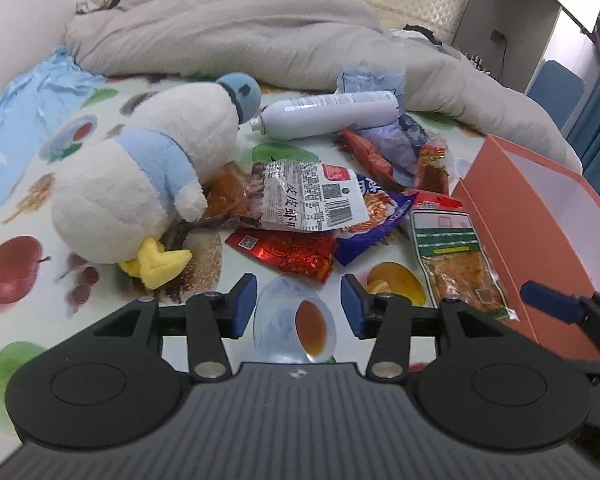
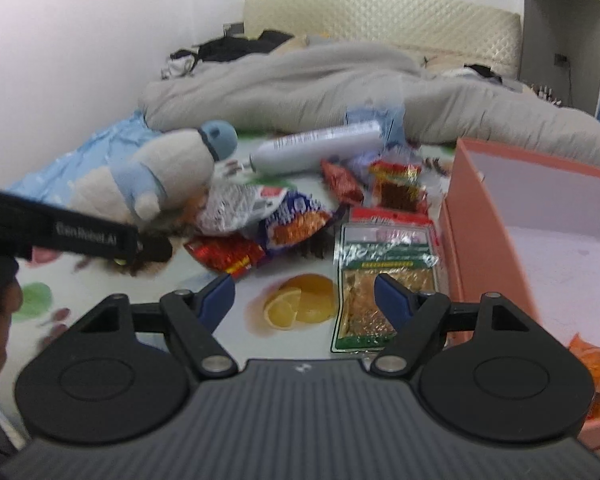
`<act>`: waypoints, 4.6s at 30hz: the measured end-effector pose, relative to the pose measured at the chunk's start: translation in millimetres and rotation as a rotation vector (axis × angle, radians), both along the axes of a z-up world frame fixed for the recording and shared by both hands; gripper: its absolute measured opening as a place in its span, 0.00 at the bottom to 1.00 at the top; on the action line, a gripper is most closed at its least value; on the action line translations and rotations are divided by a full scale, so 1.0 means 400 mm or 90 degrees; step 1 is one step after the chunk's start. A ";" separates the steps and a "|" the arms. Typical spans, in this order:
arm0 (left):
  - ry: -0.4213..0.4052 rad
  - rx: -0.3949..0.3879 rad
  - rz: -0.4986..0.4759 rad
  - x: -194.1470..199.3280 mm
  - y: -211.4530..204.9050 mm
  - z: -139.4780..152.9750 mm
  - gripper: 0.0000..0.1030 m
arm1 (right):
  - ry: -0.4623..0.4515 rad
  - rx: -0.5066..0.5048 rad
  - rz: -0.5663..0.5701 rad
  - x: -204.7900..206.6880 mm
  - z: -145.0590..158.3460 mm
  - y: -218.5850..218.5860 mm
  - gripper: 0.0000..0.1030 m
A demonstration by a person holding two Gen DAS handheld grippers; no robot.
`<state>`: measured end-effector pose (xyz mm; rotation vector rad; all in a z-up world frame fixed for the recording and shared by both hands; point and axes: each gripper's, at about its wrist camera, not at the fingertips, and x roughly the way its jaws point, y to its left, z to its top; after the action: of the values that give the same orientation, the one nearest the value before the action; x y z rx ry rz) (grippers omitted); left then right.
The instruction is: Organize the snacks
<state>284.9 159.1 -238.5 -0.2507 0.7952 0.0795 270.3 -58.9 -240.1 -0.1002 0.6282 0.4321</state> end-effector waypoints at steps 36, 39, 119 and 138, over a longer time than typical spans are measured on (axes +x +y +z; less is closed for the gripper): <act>0.038 0.099 0.088 0.373 0.020 -0.126 0.54 | 0.032 -0.142 -0.080 0.151 -0.165 0.024 0.74; 0.032 0.109 0.074 0.368 0.013 -0.109 0.36 | 0.028 -0.153 -0.077 0.146 -0.160 0.017 0.63; -0.059 0.336 -0.138 0.115 -0.179 -0.070 0.76 | 0.126 -0.166 0.068 -0.182 -0.093 -0.093 0.79; -0.016 0.465 -0.168 0.269 -0.185 -0.175 0.27 | 0.162 -0.092 0.019 -0.140 -0.123 -0.134 0.76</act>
<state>392.6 85.1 -308.5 0.5420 0.7203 0.1112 214.1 -112.7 -289.2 -0.1947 0.9089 0.4311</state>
